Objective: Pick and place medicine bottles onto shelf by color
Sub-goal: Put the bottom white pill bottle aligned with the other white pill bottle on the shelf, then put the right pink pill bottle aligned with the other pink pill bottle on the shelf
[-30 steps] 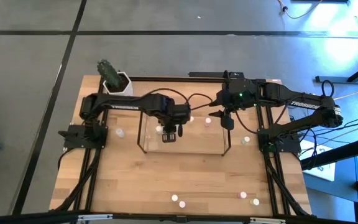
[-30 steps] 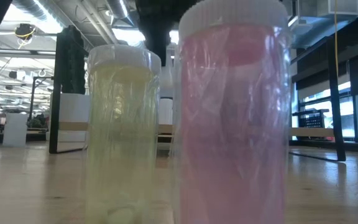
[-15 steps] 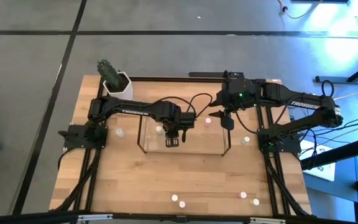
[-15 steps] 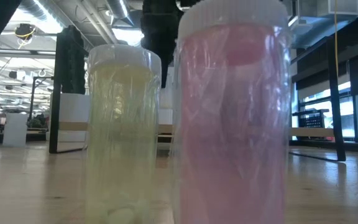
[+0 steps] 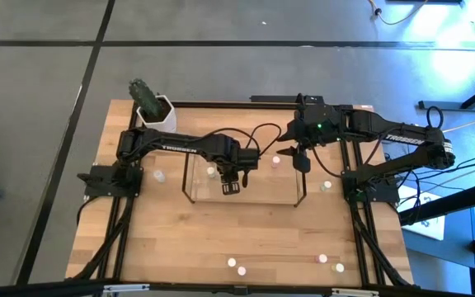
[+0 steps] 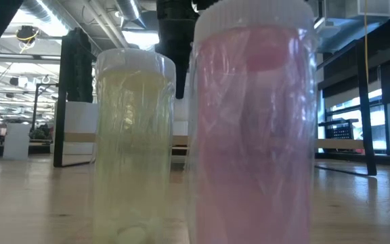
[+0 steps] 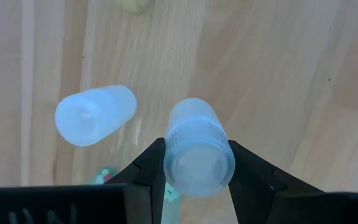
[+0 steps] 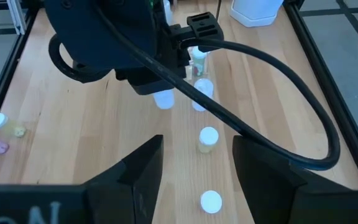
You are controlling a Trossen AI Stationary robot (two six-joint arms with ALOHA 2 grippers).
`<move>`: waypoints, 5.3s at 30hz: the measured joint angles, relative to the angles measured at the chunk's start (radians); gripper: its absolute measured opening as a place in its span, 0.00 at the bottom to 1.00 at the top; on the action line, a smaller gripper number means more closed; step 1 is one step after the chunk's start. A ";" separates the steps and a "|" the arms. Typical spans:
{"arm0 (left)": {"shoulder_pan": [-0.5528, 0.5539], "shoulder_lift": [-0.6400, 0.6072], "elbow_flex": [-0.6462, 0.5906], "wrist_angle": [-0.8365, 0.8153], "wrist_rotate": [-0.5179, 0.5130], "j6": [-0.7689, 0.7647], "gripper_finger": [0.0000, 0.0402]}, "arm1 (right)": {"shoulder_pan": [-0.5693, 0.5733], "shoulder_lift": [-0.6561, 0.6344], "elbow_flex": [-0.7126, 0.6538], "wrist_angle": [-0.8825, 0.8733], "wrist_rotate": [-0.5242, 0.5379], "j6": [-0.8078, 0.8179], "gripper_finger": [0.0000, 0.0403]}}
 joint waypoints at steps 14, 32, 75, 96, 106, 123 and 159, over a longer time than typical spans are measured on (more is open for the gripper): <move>0.001 -0.001 -0.074 0.070 0.008 -0.010 0.30 | 0.000 0.000 0.000 0.000 0.001 0.000 0.48; 0.022 -0.001 -0.074 0.069 0.008 0.009 0.30 | 0.000 0.000 0.000 0.000 0.001 0.002 0.48; 0.034 0.000 -0.118 0.123 0.024 0.009 0.48 | 0.000 0.000 0.000 -0.001 0.000 0.000 0.48; 0.042 -0.013 -0.021 0.017 -0.045 0.000 0.60 | 0.000 0.000 0.000 0.000 0.001 0.002 0.48; 0.038 -0.015 0.118 -0.131 -0.090 -0.046 0.60 | 0.000 0.000 0.000 0.000 0.000 0.002 0.48; 0.002 -0.105 0.269 -0.327 -0.170 -0.186 0.60 | 0.000 0.000 0.000 0.000 0.001 0.000 0.48; -0.469 -0.344 0.269 -0.360 -0.452 -0.865 0.60 | 0.125 0.000 0.000 0.040 -0.074 -0.050 0.47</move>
